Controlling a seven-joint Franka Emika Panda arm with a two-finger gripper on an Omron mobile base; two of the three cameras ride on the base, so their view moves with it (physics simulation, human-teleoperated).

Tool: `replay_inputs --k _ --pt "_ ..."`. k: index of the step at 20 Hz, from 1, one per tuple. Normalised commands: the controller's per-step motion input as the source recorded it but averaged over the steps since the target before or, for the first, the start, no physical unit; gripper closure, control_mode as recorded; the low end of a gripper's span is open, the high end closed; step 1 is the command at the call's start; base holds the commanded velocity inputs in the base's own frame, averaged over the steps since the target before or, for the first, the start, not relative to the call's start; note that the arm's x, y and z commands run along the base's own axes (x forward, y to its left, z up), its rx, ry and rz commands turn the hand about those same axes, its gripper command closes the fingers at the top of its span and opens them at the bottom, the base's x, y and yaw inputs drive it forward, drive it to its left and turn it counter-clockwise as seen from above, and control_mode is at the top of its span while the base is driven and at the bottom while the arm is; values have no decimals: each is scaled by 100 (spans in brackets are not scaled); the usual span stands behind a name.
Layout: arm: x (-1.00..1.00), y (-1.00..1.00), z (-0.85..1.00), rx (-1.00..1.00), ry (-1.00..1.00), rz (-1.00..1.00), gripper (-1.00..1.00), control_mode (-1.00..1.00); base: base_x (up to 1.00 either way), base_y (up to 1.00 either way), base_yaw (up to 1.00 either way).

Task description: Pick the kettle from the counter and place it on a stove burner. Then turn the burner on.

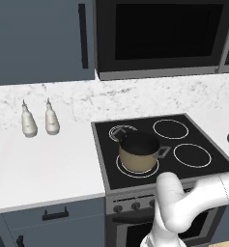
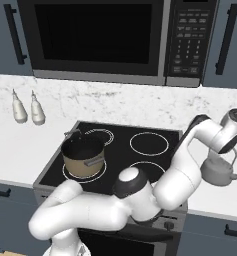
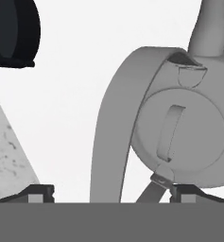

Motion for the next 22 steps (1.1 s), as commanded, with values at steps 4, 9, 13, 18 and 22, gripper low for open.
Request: replay_inputs --k 4,9,13,18,22 --pt "0 -3 0 0 0 0 100 -100 0 0 0" --pt "-8 0 0 0 -2 0 100 -100 0 0 0" --pt "-26 22 19 0 -13 4 100 -100 0 0 0" --pt "-42 65 45 0 -21 11 100 -100 0 0 0" --pt "-51 73 50 0 -22 11 100 -100 0 0 0"
